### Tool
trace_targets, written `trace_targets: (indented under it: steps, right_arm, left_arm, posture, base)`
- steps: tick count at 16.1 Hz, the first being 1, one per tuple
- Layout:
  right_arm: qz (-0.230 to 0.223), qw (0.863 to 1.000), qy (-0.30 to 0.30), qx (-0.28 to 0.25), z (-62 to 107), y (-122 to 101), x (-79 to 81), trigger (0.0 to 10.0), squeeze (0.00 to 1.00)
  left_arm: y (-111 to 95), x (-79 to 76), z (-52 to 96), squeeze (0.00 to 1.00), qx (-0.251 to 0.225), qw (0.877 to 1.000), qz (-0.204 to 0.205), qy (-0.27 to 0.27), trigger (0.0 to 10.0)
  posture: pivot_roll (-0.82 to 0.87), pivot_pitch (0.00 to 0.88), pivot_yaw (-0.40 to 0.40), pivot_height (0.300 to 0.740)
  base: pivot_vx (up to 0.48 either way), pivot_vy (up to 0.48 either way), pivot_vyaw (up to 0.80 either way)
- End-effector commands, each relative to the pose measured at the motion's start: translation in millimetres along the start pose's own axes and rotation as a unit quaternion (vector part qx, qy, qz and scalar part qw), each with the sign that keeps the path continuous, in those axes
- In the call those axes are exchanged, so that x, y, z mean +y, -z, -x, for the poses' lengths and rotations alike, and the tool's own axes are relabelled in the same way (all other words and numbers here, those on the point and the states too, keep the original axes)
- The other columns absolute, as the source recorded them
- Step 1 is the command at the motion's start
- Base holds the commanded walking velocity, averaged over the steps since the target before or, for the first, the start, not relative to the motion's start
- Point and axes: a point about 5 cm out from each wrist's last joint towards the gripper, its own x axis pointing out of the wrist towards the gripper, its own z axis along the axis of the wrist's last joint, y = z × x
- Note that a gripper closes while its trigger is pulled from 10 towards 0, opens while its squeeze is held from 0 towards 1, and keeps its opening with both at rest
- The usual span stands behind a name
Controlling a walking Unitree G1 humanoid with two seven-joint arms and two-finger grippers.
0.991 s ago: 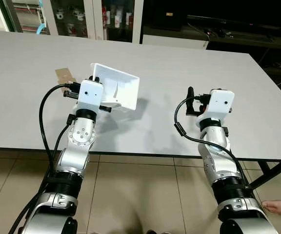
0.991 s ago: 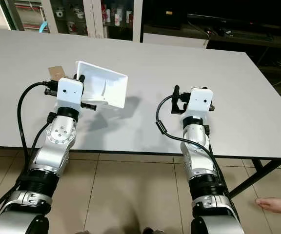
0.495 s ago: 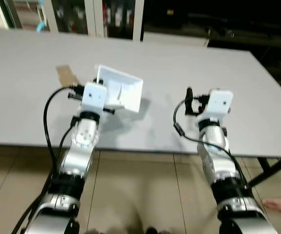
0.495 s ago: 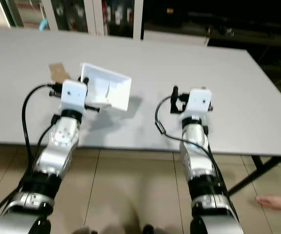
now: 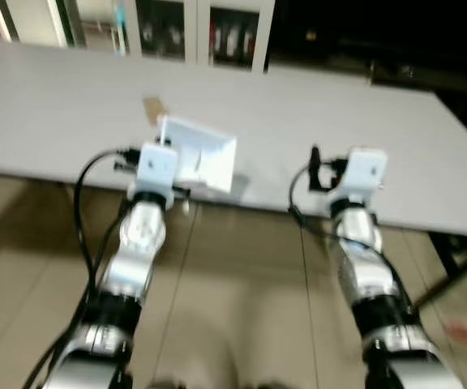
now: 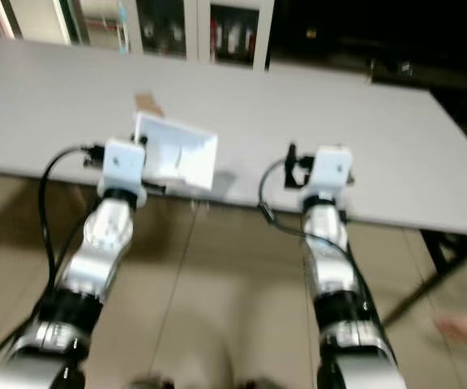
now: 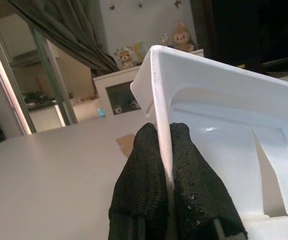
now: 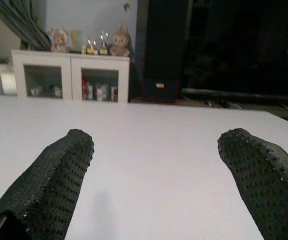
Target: Picking trash to rubbish bin
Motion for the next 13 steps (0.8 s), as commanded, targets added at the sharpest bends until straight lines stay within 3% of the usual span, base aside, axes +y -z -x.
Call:
trace_targets:
  steps: [1, 13]
  right_arm:
    - [-0.003, 1.0, 0.002, -0.005, -2.1, -3.2, -1.4, 10.0, 0.0]
    - [-0.008, 1.0, -0.001, 0.005, -0.9, -0.1, -1.6, 10.0, 0.0]
  left_arm:
    - [-6.0, 1.9, -3.7, 0.0, -0.01, 1.0, -0.001, -0.006, 10.0]
    - [-1.4, 2.2, -3.0, 0.0, 0.005, 1.0, 0.0, -0.007, 10.0]
  posture:
    - [0.02, 0.0, -0.085, 0.74]
    - [0.01, 0.015, -0.081, 0.74]
  base:
    - [-0.289, 0.0, 0.0]
    - [-0.286, 0.0, 0.0]
